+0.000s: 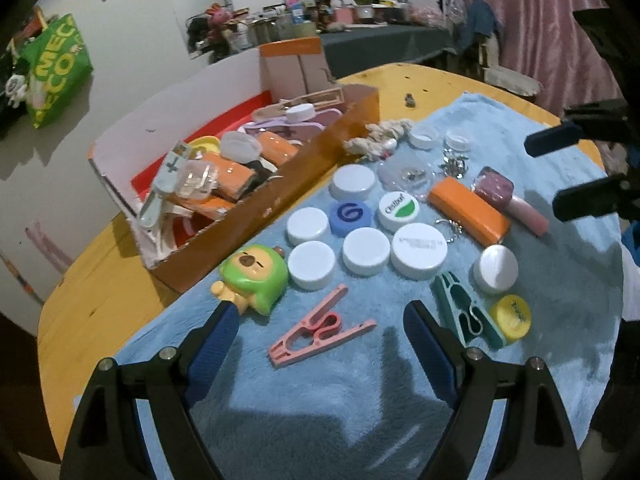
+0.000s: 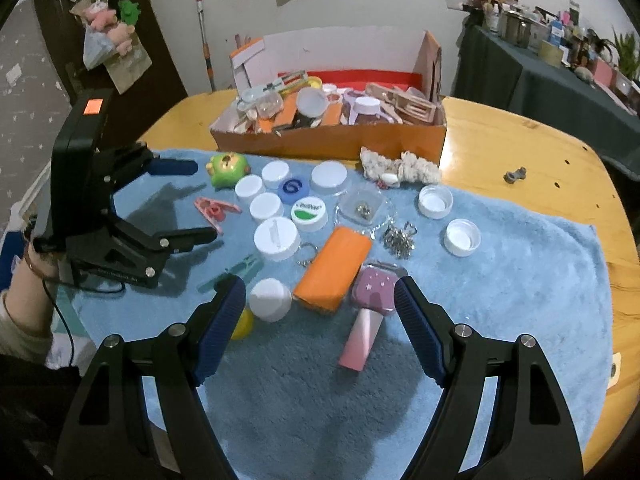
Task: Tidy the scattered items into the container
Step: 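Move the left tool to the pink plastic clip while the right tool approaches a clear round container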
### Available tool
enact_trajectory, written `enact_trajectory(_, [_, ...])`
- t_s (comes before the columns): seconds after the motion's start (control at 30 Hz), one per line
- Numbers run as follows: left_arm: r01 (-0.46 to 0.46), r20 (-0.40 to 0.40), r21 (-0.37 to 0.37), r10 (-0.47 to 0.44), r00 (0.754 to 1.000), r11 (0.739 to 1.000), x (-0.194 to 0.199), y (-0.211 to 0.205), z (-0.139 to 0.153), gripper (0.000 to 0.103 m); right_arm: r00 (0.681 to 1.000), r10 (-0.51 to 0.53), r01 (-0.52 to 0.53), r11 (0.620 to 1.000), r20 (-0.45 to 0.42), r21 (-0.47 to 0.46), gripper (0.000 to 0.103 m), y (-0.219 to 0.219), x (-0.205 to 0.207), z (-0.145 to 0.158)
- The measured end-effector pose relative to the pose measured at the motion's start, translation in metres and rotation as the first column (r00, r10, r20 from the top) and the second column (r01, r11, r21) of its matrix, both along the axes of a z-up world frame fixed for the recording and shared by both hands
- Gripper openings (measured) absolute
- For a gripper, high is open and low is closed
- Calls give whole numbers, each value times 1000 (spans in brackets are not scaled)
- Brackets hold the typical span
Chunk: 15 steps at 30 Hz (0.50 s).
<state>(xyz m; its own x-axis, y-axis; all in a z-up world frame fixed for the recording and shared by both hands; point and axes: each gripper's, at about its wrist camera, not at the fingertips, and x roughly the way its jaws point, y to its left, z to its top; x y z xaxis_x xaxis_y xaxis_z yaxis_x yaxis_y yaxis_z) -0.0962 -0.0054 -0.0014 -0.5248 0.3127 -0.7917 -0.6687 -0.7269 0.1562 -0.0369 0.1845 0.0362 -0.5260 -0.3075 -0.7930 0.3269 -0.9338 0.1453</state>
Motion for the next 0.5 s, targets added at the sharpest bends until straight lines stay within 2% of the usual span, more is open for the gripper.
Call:
enact_trajectory(0.13, [50, 16, -9, -50, 999, 999, -1, 1, -4, 86, 1000, -6, 6, 1000, 1, 4, 76, 12, -9, -2])
enact_trajectory(0.27, [104, 14, -62, -104, 995, 993, -1, 3, -11, 86, 1000, -10, 10, 1000, 5, 21, 76, 33, -27, -3])
enact_trajectory(0.5, [170, 34, -67, -168, 985, 983, -4, 2, -16, 86, 1000, -19, 19, 997, 3, 72, 76, 55, -56, -13])
